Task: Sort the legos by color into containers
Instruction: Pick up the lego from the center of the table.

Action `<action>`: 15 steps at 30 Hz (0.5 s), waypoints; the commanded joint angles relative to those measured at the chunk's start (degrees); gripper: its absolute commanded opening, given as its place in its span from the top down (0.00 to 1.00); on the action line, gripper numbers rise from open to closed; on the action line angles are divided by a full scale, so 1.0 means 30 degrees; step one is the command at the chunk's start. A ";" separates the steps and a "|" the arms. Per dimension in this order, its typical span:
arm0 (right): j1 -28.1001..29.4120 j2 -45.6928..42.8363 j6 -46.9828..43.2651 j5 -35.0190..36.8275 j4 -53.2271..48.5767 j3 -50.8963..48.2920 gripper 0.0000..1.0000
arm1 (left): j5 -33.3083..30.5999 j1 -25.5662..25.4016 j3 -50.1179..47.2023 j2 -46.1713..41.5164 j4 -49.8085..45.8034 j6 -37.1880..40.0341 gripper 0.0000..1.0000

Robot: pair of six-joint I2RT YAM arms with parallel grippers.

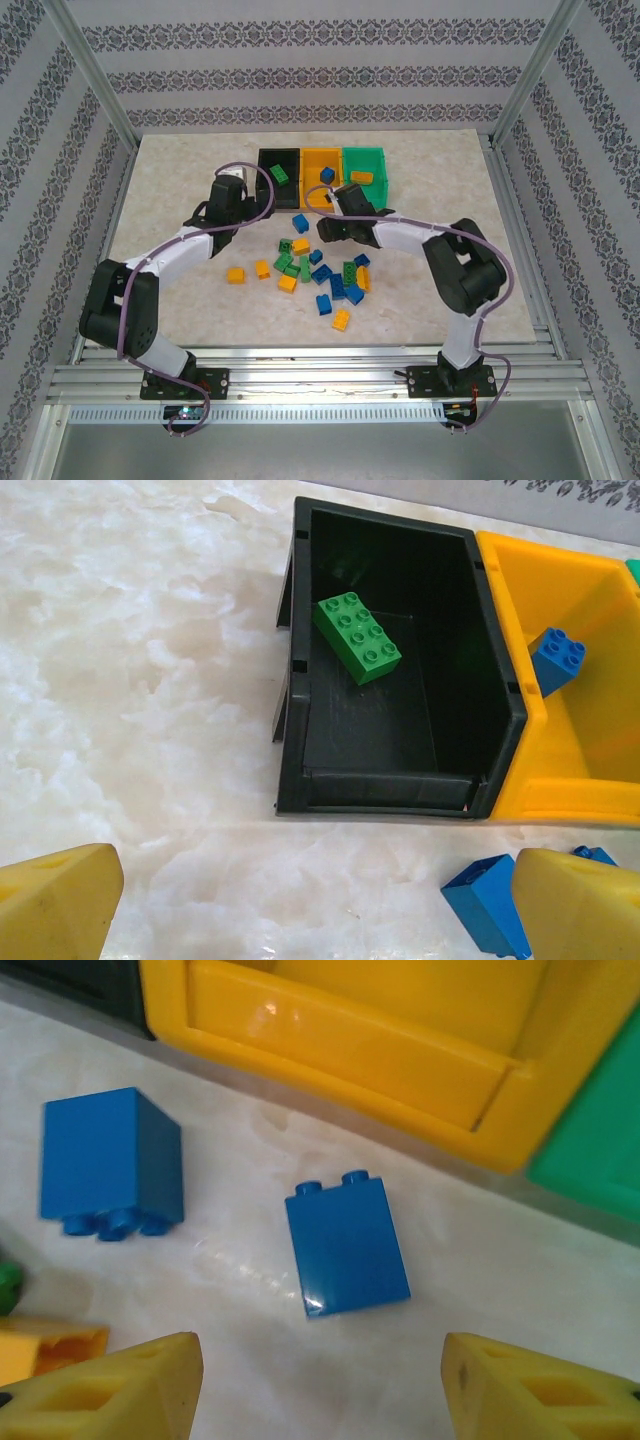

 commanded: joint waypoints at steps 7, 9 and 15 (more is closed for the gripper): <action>-0.0556 0.2768 -0.0576 0.1148 -0.2913 0.3519 0.35 | 0.0160 -0.0007 -0.2907 -0.1570 0.3866 0.0581 0.00; -0.0553 0.3136 -0.0651 0.0668 -0.3177 0.3876 0.37 | -0.0431 0.0015 -0.3224 -0.1766 0.3562 0.0441 0.00; 0.0142 0.3647 -0.0587 0.0891 -0.3474 0.4222 0.43 | -0.0347 0.0078 -0.4164 -0.2492 0.3581 0.0104 0.00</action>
